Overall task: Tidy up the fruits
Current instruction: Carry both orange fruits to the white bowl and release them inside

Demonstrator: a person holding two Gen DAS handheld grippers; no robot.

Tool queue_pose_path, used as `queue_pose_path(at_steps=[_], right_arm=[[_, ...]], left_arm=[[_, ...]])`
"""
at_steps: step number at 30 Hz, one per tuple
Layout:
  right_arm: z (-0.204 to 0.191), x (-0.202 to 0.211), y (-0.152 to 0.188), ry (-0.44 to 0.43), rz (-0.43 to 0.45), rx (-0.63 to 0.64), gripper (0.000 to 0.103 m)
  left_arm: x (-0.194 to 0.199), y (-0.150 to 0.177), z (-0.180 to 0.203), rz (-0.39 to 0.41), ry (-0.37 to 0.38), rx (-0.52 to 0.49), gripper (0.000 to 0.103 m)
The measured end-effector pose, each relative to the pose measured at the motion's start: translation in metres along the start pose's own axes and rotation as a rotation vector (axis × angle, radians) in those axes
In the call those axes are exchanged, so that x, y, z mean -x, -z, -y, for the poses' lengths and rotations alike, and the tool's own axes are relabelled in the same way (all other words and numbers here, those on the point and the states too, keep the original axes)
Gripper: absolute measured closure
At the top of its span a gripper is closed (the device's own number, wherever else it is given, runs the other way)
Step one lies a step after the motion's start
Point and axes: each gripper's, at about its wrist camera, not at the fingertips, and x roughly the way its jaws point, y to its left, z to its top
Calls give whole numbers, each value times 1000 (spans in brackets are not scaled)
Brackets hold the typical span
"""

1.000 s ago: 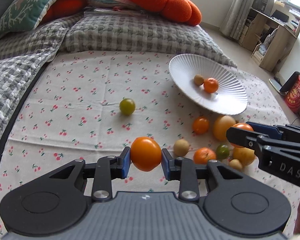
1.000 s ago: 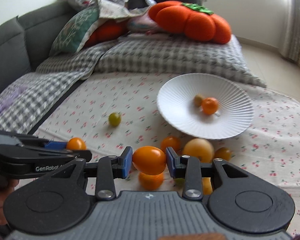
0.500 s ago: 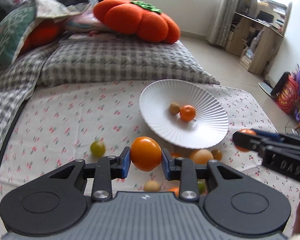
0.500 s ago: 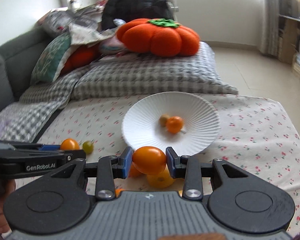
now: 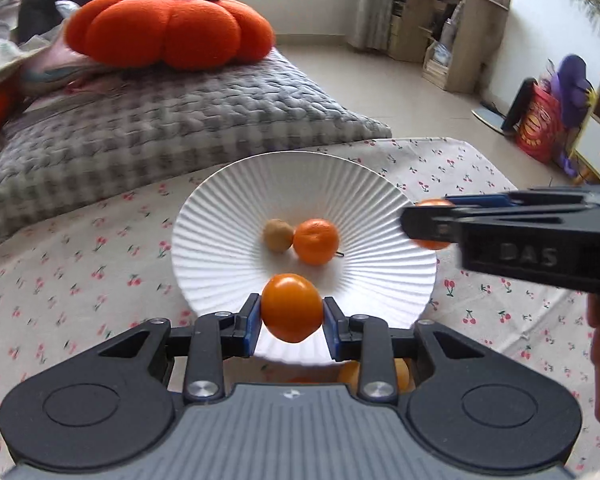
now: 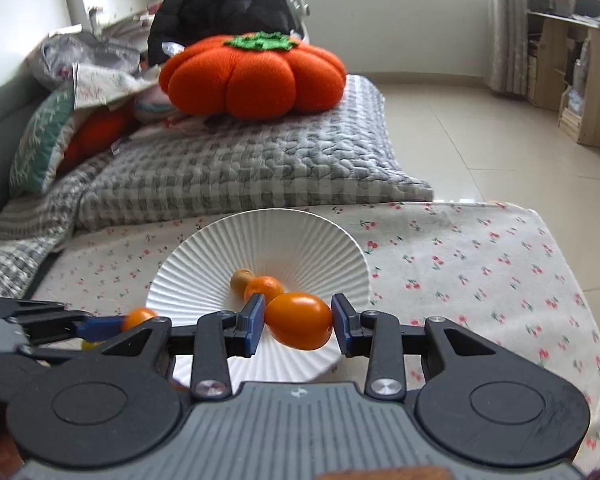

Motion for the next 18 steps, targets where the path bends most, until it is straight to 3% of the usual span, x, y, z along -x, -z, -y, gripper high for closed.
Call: queue_pose_path(at_steps=[8, 18], right_arm=[[-1, -24, 6, -42, -37, -33, 70], [-2, -35, 15, -17, -55, -53, 70]], left_arm=[[-19, -7, -4, 21, -4, -37, 84], [-33, 1, 1, 19, -31, -35, 84]])
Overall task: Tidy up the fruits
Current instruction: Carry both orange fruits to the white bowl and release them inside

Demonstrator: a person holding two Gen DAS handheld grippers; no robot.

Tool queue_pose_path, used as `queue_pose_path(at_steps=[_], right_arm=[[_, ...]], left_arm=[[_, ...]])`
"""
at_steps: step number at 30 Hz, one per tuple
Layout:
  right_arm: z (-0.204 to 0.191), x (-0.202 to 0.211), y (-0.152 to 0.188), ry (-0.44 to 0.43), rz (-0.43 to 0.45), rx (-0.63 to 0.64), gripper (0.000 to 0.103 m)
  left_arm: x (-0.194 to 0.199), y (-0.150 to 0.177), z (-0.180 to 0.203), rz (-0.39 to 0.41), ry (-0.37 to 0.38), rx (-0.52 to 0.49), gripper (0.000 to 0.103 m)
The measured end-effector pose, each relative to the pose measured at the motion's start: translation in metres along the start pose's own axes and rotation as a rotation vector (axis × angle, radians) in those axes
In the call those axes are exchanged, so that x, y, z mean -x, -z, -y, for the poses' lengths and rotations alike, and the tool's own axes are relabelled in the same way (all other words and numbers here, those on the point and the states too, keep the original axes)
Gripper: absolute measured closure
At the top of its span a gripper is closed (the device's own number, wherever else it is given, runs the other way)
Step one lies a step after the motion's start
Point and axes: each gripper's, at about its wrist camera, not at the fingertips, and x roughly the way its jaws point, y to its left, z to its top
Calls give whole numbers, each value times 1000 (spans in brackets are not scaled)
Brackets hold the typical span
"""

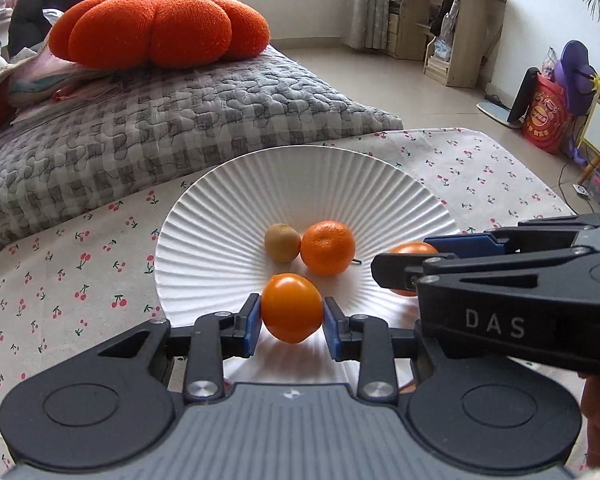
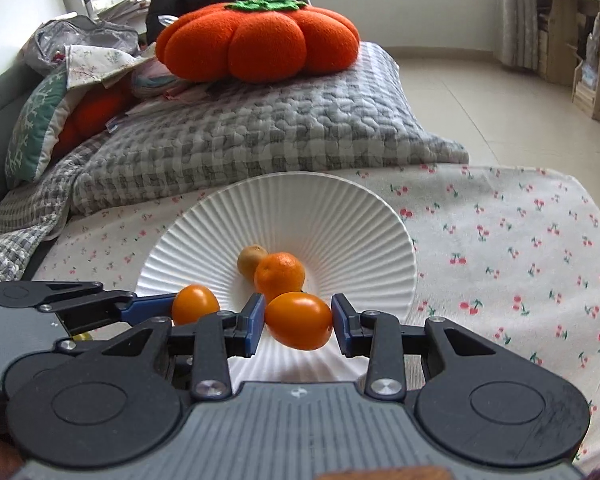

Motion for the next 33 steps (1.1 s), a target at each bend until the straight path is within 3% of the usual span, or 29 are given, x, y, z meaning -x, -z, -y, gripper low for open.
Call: queue_pose_path(at_steps=[16, 26, 29, 33], right_arm=[[-3, -10, 0, 42, -27, -50, 70], [-8, -11, 4, 22, -47, -76, 70], [-7, -12, 5, 7, -53, -96, 68], [-8, -8, 4, 9, -40, -89, 67]], left_arm=[[-5, 6, 0, 33, -17, -27, 83], [-5, 6, 3, 39, -32, -27, 82], [-5, 9, 6, 45, -37, -52, 78], [-3, 10, 7, 52, -40, -69, 64]])
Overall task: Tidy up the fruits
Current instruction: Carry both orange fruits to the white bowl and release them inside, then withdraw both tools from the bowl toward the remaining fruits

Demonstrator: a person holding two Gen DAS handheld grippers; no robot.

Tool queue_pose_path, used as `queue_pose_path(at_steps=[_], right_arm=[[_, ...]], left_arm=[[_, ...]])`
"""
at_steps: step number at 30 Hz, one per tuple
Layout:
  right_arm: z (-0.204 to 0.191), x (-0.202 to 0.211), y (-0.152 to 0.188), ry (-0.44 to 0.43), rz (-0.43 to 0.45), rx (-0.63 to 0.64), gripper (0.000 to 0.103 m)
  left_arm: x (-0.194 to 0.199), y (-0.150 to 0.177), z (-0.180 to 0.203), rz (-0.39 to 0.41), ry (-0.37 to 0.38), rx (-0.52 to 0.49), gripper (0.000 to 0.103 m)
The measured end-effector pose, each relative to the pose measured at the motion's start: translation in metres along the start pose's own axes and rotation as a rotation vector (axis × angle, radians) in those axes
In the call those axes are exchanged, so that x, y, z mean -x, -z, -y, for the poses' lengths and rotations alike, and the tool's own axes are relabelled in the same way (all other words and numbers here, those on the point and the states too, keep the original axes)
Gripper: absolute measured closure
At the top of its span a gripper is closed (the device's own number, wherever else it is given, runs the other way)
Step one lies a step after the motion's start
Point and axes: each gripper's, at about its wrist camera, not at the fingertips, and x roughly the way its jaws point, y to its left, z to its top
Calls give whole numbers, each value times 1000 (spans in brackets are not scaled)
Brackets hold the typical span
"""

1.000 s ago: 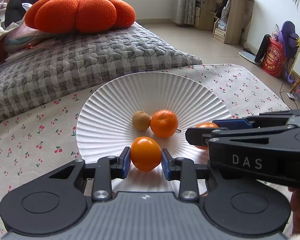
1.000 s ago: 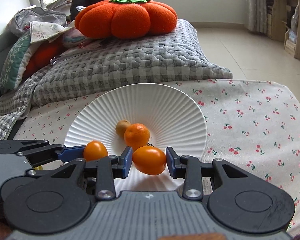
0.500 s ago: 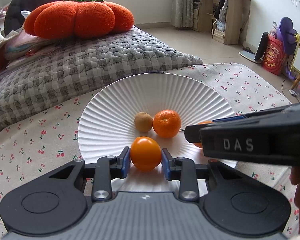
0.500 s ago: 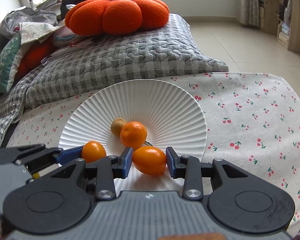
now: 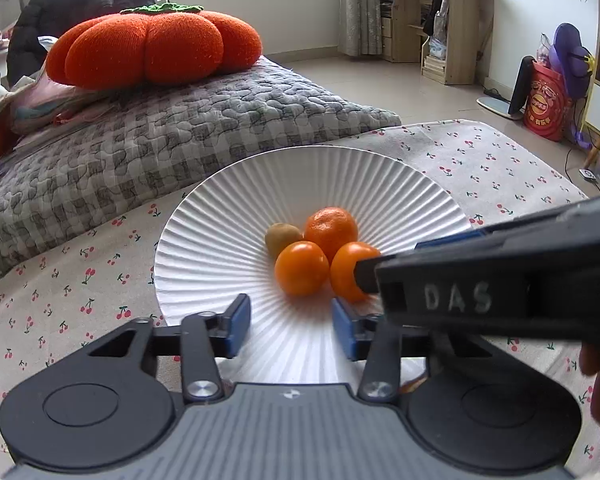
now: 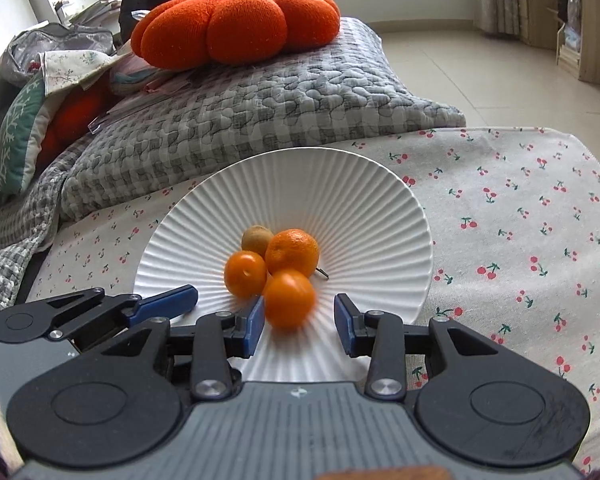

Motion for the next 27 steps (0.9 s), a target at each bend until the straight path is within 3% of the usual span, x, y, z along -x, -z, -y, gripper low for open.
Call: queue_pose_path(at_steps=[8, 13, 15, 17, 27], right_arm=[[10, 19, -9, 2, 80, -37, 58], [10, 31, -12, -21, 103, -39, 57], [9, 38, -14, -18, 125, -14, 54], [8, 44, -16, -12, 144, 16, 42], [20, 64, -26, -77, 155, -19, 40]], left_arm=[[14, -4, -9, 24, -6, 23, 45], [28, -7, -14, 40, -7, 40, 26], [33, -9, -18, 42, 1, 48, 25], [38, -11, -24, 31, 8, 80, 23], [76, -18, -69, 41, 44, 223, 21]])
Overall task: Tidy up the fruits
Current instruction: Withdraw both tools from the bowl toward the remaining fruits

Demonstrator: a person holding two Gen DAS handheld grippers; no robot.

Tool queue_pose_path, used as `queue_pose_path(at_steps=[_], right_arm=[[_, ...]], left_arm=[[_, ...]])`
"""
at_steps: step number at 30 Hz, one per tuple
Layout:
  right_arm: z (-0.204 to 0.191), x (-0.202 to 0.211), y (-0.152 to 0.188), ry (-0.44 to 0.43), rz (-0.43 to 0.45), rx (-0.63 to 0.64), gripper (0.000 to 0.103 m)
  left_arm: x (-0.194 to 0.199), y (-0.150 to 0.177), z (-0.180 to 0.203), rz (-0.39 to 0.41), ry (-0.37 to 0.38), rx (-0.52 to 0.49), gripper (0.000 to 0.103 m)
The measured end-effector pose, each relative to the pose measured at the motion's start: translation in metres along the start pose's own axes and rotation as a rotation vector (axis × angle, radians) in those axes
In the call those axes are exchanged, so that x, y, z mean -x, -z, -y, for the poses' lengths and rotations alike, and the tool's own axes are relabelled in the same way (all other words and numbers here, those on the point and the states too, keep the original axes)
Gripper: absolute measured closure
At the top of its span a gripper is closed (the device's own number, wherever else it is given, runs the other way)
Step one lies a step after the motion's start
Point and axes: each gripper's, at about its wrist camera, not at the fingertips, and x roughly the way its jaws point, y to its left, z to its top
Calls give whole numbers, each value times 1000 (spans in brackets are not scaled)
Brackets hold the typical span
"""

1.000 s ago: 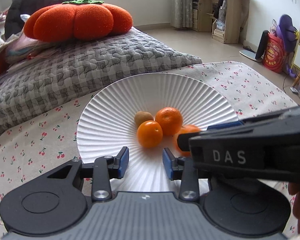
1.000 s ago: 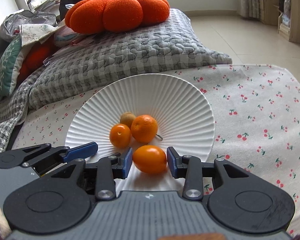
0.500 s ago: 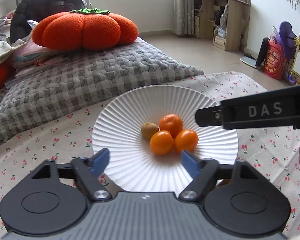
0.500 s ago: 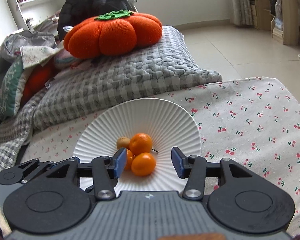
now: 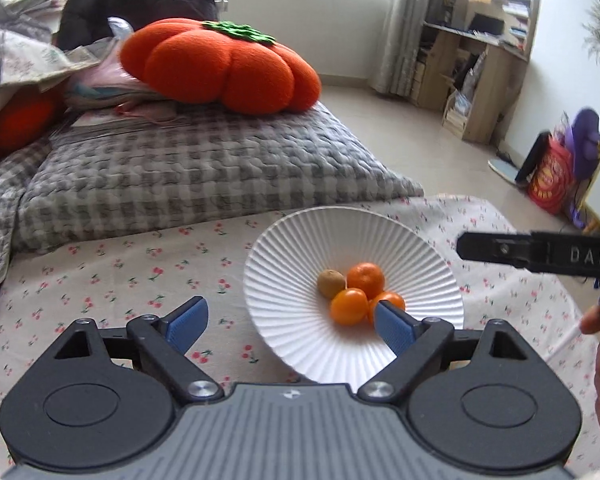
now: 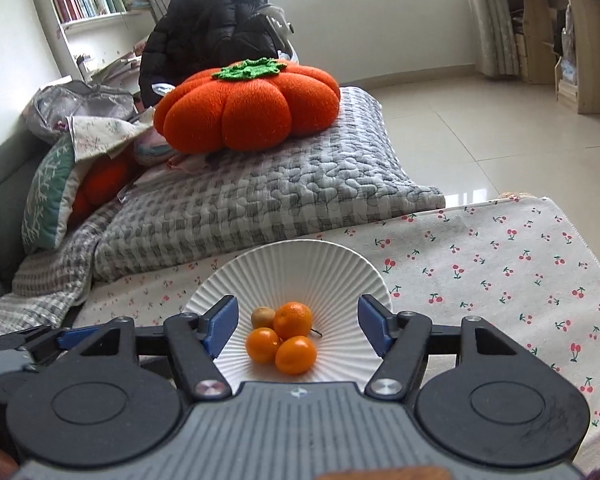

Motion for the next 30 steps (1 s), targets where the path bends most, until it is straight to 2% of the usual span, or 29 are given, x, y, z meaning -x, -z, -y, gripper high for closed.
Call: queue_pose_path(at_steps=[4, 8, 12, 15, 18, 21, 24, 28, 30], right_arm=[[-6, 12, -1, 7, -5, 51, 40], [-22, 32, 3, -5, -10, 118, 31], [-39, 52, 6, -19, -14, 182, 28], [-48, 64, 5, -24, -13, 216, 26], [-49, 74, 7, -37, 19, 210, 19], [-40, 77, 18, -57, 32, 131, 17], [-37, 73, 30, -67, -23, 133, 17], [-39, 60, 42, 20, -121, 146, 14], [-39, 54, 46, 29, -172, 134, 14]], left_arm=[[19, 4, -13, -7, -29, 49, 21], [39, 7, -17, 0, -39, 109, 21], [62, 5, -11, 31, -61, 82, 21], [76, 5, -14, 70, -105, 71, 21], [81, 11, -23, 62, -127, 104, 21], [83, 22, -29, 15, -116, 136, 21], [86, 40, -28, -4, -122, 117, 21], [78, 58, -21, -46, -107, 130, 21], [75, 62, -17, -66, -111, 117, 21]])
